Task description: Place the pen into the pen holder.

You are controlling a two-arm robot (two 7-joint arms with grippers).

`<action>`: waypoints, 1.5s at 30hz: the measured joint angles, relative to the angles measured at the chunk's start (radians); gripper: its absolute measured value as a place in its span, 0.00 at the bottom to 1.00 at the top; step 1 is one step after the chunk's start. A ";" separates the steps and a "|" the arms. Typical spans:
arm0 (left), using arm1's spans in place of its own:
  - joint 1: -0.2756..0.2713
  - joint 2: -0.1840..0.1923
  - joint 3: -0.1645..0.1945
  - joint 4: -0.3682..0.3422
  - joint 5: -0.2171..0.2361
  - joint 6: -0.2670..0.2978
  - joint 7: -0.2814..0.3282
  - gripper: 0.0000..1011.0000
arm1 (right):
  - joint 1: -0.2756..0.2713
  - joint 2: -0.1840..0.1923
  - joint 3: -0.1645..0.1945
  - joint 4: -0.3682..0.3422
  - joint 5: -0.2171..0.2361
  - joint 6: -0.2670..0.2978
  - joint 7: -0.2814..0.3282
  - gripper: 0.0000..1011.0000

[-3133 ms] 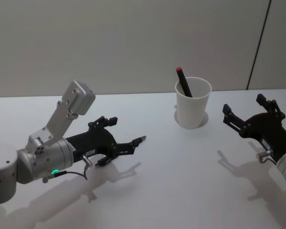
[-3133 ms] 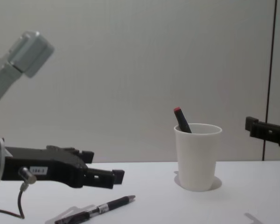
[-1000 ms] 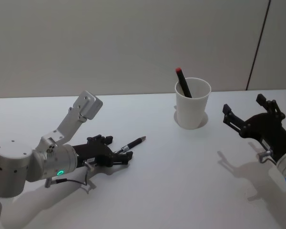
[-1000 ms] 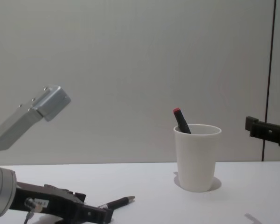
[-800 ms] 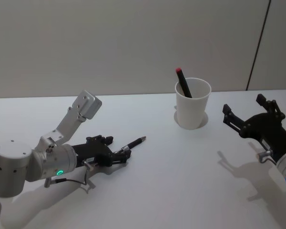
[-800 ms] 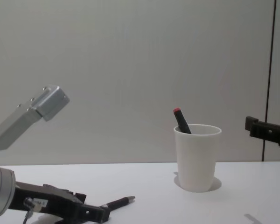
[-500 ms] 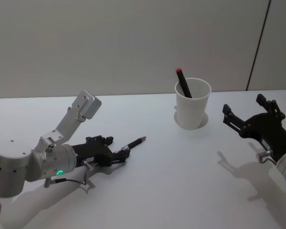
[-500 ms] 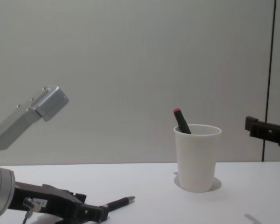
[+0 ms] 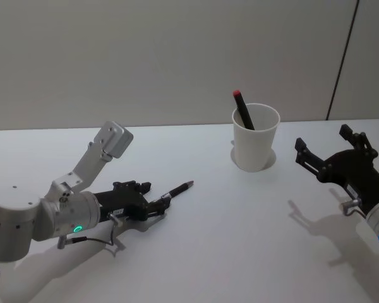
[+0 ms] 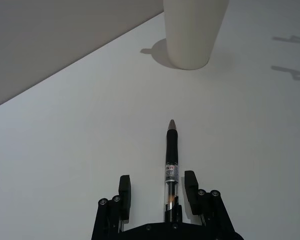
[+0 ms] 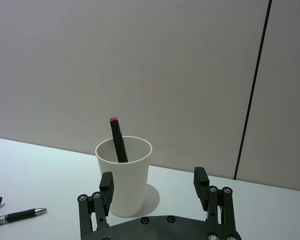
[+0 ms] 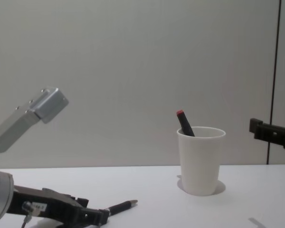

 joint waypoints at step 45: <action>0.013 0.016 -0.003 -0.021 -0.032 -0.006 -0.049 0.13 | 0.000 0.000 0.000 0.000 0.000 0.000 0.000 0.99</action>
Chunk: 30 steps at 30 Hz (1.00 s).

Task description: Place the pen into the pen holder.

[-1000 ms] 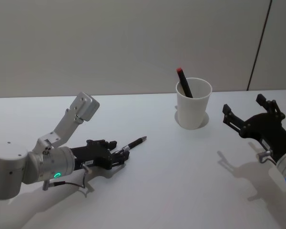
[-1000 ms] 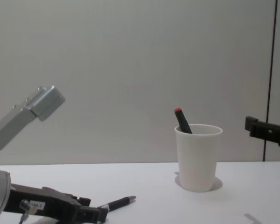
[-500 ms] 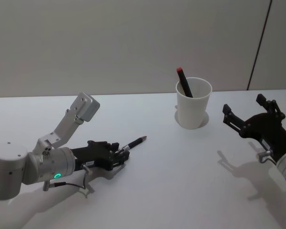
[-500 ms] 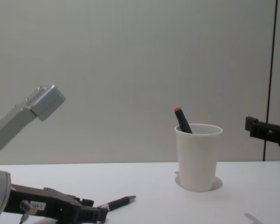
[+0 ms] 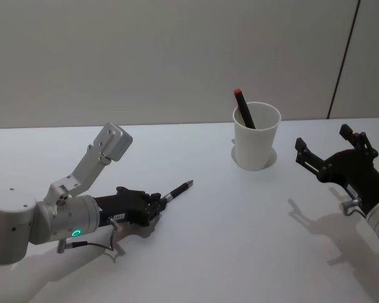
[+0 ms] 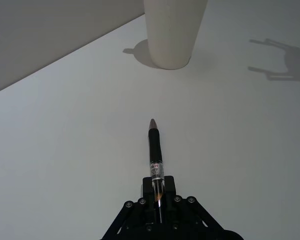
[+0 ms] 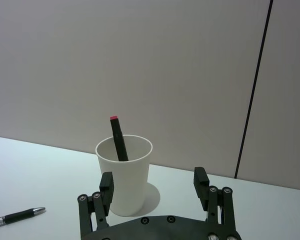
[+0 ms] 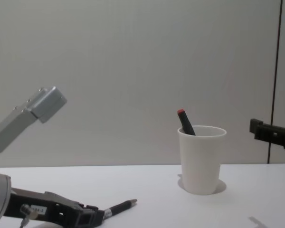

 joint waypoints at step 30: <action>0.031 0.003 -0.020 -0.048 -0.107 -0.178 0.125 0.13 | 0.000 0.000 0.000 0.000 0.000 0.000 0.000 0.99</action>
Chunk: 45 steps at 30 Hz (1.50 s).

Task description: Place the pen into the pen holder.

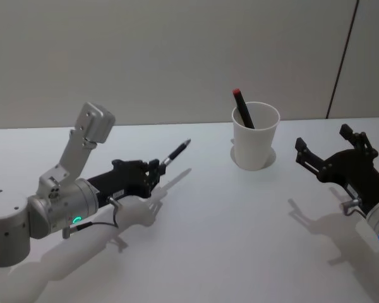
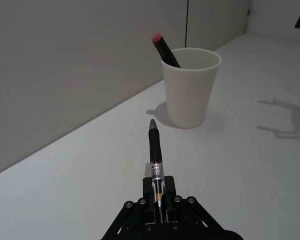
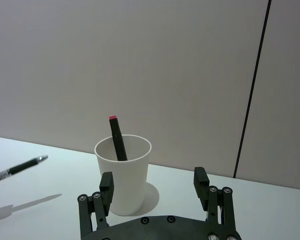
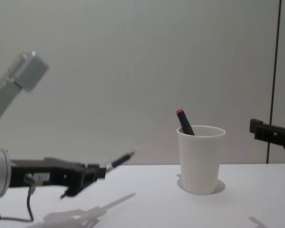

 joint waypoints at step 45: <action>-0.030 -0.062 0.028 -0.069 -0.093 -0.260 -0.195 0.13 | 0.000 0.000 0.000 0.000 0.000 0.000 0.000 0.99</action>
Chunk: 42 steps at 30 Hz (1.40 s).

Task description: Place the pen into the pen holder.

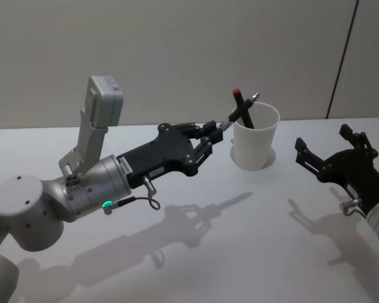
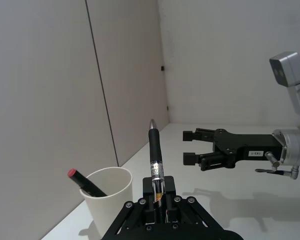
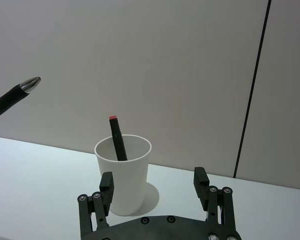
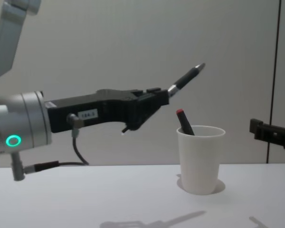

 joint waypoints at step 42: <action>-0.031 -0.034 0.023 0.020 0.015 -0.008 -0.066 0.13 | -0.087 0.046 0.021 -0.070 0.287 -0.068 0.227 0.99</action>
